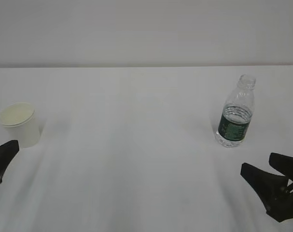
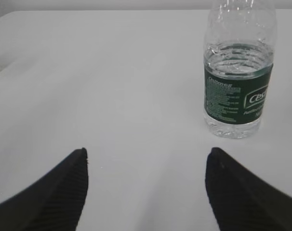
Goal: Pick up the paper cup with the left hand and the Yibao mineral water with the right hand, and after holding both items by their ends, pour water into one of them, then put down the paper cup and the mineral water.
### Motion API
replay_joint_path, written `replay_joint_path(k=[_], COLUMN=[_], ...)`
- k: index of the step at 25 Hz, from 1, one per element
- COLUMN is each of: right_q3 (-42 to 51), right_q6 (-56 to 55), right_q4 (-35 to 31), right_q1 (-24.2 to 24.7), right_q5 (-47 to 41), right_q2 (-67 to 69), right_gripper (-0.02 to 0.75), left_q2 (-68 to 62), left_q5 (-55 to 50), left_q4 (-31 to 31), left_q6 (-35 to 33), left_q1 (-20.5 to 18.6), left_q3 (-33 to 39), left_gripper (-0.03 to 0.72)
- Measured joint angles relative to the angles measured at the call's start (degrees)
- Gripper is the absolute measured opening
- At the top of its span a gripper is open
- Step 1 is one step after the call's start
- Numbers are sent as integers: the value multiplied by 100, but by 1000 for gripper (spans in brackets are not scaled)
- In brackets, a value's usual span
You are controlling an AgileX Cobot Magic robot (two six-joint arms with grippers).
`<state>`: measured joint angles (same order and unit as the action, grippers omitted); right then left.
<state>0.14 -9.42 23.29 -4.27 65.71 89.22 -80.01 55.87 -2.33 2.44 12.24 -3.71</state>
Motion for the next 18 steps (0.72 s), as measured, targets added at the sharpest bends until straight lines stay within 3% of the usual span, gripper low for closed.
replay_joint_path(k=[7, 18], right_q3=[0, 0], right_q6=[319, 539], right_q4=[-232, -720], right_q1=[0, 0], right_q5=[0, 0], right_q2=[0, 829], right_gripper=[574, 619], left_q2=[0, -335], left_q5=[-82, -72], left_q4=[506, 541], left_q6=[0, 0], left_q1=[0, 0], left_q3=[132, 164], left_gripper=[624, 596])
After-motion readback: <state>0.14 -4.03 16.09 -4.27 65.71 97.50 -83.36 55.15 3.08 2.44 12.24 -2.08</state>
